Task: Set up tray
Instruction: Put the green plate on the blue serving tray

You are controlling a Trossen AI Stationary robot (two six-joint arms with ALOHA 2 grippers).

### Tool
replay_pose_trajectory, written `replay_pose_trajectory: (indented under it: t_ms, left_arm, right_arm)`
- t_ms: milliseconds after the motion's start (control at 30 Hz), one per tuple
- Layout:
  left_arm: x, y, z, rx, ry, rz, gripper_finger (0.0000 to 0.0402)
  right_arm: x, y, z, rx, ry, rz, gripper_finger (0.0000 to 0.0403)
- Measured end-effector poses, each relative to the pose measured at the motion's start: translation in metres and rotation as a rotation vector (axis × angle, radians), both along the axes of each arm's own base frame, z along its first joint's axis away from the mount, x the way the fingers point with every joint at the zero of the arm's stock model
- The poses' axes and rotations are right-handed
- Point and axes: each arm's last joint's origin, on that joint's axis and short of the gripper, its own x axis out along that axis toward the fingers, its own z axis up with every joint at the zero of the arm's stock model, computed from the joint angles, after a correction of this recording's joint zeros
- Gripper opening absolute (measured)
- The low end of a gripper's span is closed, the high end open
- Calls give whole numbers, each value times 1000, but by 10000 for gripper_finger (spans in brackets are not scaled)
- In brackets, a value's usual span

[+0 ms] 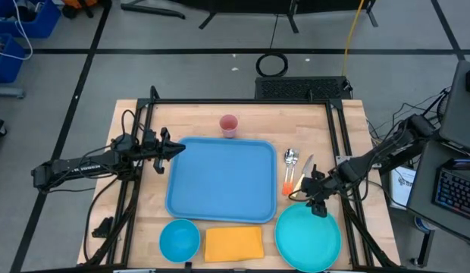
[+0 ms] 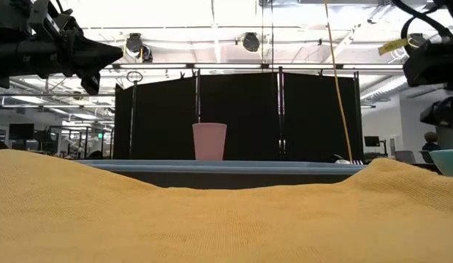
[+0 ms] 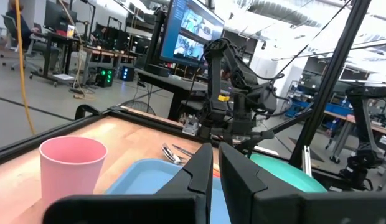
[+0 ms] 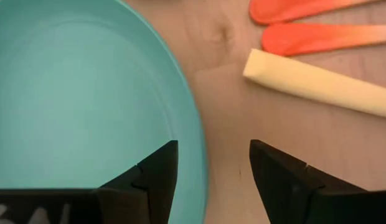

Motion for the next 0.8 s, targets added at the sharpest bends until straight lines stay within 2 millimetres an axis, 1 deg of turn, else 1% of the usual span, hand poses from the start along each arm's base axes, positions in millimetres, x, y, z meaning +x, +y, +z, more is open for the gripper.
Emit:
replay_pose_trajectory:
  t_ms: [267,467,667,800]
  left_arm:
    - [0,0,0,-1,0,0,31]
    - [0,0,0,0,0,0,31]
    - [0,0,0,1,0,0,31]
    - [0,0,0,1,0,1,31]
  right_arm:
    - [-4,-2,-15,26,-4,-7,190]
    - [-4,-2,-17,43,-13,0,179]
    - [-1,0,-14,65,-50,2,157]
    - [-1,0,-15,64,-48,0,127]
